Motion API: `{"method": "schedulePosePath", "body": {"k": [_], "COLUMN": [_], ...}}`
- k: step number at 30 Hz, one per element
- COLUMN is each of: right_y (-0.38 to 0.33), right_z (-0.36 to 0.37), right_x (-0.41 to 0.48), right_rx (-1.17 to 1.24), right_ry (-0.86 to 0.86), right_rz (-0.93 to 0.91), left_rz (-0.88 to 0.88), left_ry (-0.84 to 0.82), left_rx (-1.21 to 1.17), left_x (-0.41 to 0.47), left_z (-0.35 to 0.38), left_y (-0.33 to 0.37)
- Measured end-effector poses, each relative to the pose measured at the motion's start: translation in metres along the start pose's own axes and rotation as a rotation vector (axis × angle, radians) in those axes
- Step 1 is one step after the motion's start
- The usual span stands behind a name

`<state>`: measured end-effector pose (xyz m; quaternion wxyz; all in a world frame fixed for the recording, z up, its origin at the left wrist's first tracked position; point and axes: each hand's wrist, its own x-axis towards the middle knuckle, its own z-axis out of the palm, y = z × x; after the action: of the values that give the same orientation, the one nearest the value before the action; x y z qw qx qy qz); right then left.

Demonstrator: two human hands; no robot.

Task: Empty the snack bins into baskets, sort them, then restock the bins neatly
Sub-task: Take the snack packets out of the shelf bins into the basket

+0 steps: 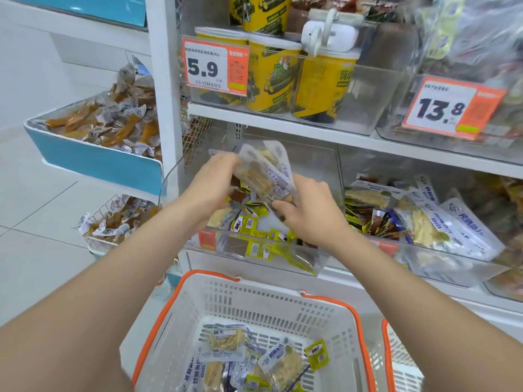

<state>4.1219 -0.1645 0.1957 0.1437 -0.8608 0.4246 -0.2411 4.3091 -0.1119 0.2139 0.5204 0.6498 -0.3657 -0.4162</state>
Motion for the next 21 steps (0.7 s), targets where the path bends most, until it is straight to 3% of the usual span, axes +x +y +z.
{"method": "schedulePosePath", "body": {"k": [3,6,8,12,16,21], "right_y": [-0.026,-0.039,-0.042,-0.028,-0.007,0.020], "right_z": [-0.023,-0.034,-0.034,-0.010,0.025,0.054], "right_x": [-0.029,-0.057,-0.077,-0.115,-0.148,-0.170], "right_rx": [0.226,0.603,0.832,1.039,1.049,0.717], "right_ry": [0.130,0.071,-0.085,-0.337,-0.446,-0.543], "right_rz": [0.008,0.016,0.077,0.298,0.485,0.576], "left_rz": [0.240,0.327,0.216,-0.181,-0.264,-0.314], "left_ry": [-0.019,-0.051,-0.166,-0.474,-0.568,-0.616], "left_rx": [-0.011,-0.088,-0.054,0.299,0.542,0.907], "left_x": [-0.022,-0.045,-0.062,-0.081,-0.081,-0.088], "left_z": [0.004,0.004,-0.001,-0.017,-0.022,-0.017], "left_y": [0.002,0.003,0.003,-0.013,-0.058,-0.114]}}
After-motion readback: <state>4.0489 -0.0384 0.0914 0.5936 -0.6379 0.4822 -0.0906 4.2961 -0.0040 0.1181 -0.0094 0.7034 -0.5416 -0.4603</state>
